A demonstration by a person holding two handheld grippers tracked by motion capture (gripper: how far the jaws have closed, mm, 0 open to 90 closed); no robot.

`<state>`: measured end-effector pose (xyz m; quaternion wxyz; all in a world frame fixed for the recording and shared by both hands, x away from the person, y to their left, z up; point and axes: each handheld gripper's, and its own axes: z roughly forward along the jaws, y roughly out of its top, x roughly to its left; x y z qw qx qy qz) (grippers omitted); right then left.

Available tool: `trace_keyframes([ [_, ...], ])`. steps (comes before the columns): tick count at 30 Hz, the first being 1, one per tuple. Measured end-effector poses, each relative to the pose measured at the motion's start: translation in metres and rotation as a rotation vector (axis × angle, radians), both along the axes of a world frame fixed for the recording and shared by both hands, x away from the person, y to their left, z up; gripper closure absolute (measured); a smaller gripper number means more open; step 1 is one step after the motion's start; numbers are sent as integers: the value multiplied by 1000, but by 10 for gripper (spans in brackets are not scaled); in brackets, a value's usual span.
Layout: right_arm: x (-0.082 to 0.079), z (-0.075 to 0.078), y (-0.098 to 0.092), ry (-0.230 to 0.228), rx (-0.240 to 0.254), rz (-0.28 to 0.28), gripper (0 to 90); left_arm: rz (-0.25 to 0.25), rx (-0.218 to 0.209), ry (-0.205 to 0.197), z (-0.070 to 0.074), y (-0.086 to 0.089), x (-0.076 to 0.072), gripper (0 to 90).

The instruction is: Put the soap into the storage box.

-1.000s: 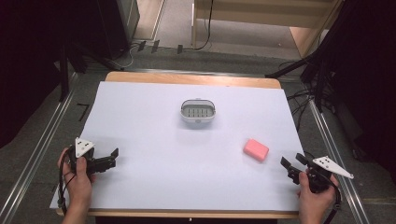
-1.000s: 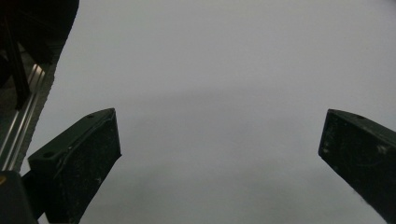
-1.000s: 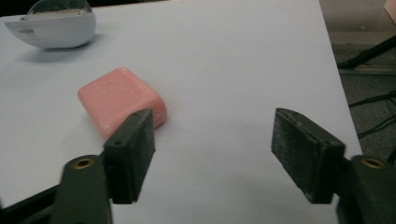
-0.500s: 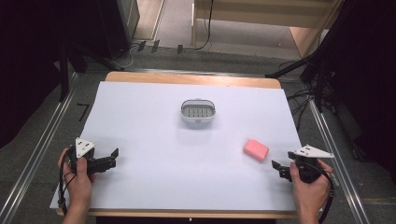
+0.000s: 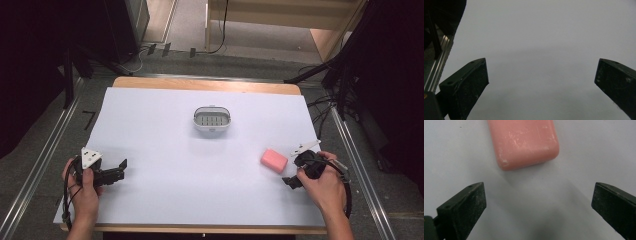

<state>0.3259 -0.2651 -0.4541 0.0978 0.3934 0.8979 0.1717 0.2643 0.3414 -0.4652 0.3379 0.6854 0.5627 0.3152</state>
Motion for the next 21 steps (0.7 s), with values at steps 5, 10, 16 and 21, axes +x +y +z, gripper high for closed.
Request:
trace_keyframes([
  [5, 8, 1, 4, 26, -9, 24, 0, -2, -1, 1, 0, 0, 0, 0],
  [10, 18, 2, 12, 35, -61, 54, 0, -3, 2, 3, 0, 0, 0, 0],
  [16, 25, 7, 20, 43, -66, 72, 0, -3, 6, 2, 0, -1, 0, 0],
  [21, 30, 9, 27, 52, -71, 93, 0, -4, 6, 2, 0, -1, 0, 0],
])
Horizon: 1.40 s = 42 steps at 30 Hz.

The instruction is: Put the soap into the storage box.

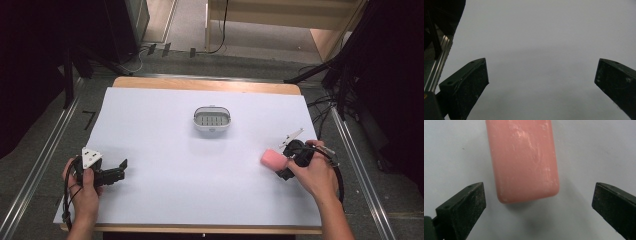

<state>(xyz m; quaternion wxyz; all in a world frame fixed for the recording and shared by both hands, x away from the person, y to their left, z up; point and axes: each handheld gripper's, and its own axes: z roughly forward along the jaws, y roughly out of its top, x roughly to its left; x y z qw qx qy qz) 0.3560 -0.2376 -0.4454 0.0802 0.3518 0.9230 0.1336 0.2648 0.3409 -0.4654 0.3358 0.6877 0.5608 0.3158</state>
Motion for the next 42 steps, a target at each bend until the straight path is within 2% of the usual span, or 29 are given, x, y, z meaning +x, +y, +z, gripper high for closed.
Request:
trace_keyframes([
  [8, 6, -1, 11, 13, -7, 48, 0, 1, 0, 2, 0, 0, 0, 0],
  [12, 11, 2, 16, 20, -2, 63, 67, -1, -1, 1, 0, 0, 0, 0],
  [16, 14, 2, 19, 29, 0, 71, 75, -2, 0, 1, 0, 0, 0, 0],
  [23, 17, 2, 24, 44, -4, 84, 158, -1, -1, 2, 0, 0, 0, 0],
  [31, 22, 1, 33, 61, -24, 101, 307, -1, -2, 4, 0, 0, 0, 0],
  [42, 26, 0, 37, 82, -37, 108, 376, 0, -5, 5, 0, 0, 0, 0],
])
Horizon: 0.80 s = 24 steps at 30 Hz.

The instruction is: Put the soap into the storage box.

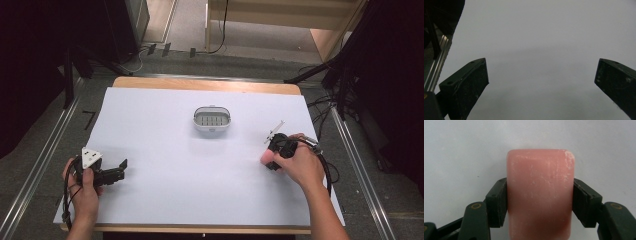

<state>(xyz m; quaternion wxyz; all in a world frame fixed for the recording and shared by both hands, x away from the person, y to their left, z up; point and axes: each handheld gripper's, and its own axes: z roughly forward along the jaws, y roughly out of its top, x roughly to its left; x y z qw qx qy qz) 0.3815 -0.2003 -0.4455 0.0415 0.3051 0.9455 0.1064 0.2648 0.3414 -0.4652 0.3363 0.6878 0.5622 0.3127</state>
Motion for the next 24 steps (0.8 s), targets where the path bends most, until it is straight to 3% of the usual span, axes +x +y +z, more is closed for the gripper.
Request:
trace_keyframes([
  [11, 2, 0, -1, 13, 5, -30, 382, -1, -2, 1, 0, 0, 0, 0],
  [18, 1, 3, 1, 11, -13, 6, 384, -1, -2, 2, 0, 0, 0, 0],
  [24, 4, 14, 8, -7, 8, 32, 384, -2, -3, 1, 0, 0, 0, 0],
])
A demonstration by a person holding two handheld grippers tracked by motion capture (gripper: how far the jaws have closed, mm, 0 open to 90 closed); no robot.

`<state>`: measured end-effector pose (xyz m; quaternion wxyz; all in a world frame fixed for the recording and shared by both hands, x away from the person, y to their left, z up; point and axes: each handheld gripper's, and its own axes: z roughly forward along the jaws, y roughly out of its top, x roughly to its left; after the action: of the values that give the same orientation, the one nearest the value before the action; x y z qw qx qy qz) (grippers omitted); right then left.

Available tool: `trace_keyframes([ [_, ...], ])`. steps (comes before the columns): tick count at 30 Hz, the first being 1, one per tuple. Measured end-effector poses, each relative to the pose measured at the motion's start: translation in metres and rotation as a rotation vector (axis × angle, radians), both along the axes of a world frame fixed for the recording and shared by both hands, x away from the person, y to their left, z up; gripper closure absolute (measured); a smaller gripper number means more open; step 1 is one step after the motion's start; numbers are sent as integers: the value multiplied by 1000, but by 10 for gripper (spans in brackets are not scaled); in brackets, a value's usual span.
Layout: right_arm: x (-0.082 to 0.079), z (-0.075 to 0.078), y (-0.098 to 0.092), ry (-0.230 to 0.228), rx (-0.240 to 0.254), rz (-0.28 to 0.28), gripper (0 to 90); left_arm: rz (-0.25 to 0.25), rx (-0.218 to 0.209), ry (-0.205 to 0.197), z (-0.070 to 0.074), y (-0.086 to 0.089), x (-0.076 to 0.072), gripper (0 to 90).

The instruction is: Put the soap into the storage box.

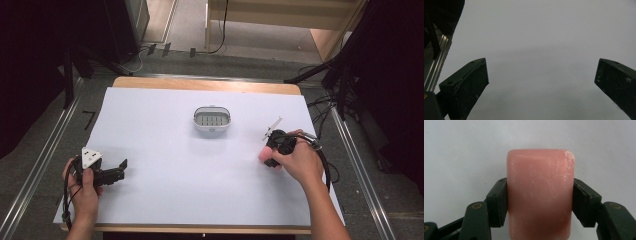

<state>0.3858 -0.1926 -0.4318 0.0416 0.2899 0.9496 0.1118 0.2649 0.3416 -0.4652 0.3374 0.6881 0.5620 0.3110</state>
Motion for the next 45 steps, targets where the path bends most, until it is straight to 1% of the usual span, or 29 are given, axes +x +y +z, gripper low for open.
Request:
trace_keyframes([
  [2, 3, 6, 5, -4, -4, 20, 384, -2, -2, -1, 0, 0, 0, 0],
  [4, 4, 8, 7, -5, -8, 31, 384, -2, -4, 0, 0, 0, 0, 0],
  [5, 6, 11, 11, -4, -5, 34, 384, -2, -4, 0, 0, 0, 0, 0],
  [9, 11, 17, 18, -7, -4, 53, 384, -1, -6, 0, 0, 0, 0, 0],
  [14, 15, 21, 26, -3, -8, 70, 384, -3, -8, 0, 0, 1, 0, 0],
  [16, 18, 23, 33, -8, -16, 92, 384, -3, -8, 0, 0, 1, 0, 0],
  [17, 18, 23, 33, -8, -16, 92, 384, -3, -8, 0, 0, 1, 0, 0],
  [19, 20, 25, 40, -11, -24, 114, 384, -3, -8, 0, 0, 1, 0, 0],
  [21, 21, 26, 43, -14, -29, 124, 384, -3, -8, 0, 0, 1, 0, 0],
  [25, 25, 29, 53, -12, -19, 153, 384, -2, -7, 0, 0, 0, 0, 0],
  [28, 27, 30, 60, -13, -23, 169, 384, -3, -9, 0, 0, 1, 0, 0],
  [30, 28, 31, 65, -16, -28, 186, 384, -2, -10, -1, 0, 1, 0, 0],
  [31, 30, 31, 68, -12, -21, 202, 384, -3, -10, -1, 0, 1, 0, 0],
  [36, 32, 33, 77, -12, -24, 221, 384, -2, -10, -1, 0, 1, 0, 0],
  [38, 33, 35, 83, -12, -17, 235, 384, -2, -10, -1, 0, 1, 0, 0],
  [39, 35, 38, 88, -20, -16, 259, 384, -3, -10, -1, 0, 1, 0, 0],
  [40, 35, 38, 88, -20, -16, 259, 384, -3, -10, -1, 0, 1, 0, 0],
  [41, 35, 40, 94, -23, -15, 265, 384, -3, -10, -1, 0, 1, 0, 0],
  [42, 35, 40, 94, -23, -15, 265, 384, -3, -10, -1, 0, 1, 0, 0],
  [45, 37, 43, 102, -24, -13, 276, 384, -3, -11, -1, 0, 1, 0, 0],
])
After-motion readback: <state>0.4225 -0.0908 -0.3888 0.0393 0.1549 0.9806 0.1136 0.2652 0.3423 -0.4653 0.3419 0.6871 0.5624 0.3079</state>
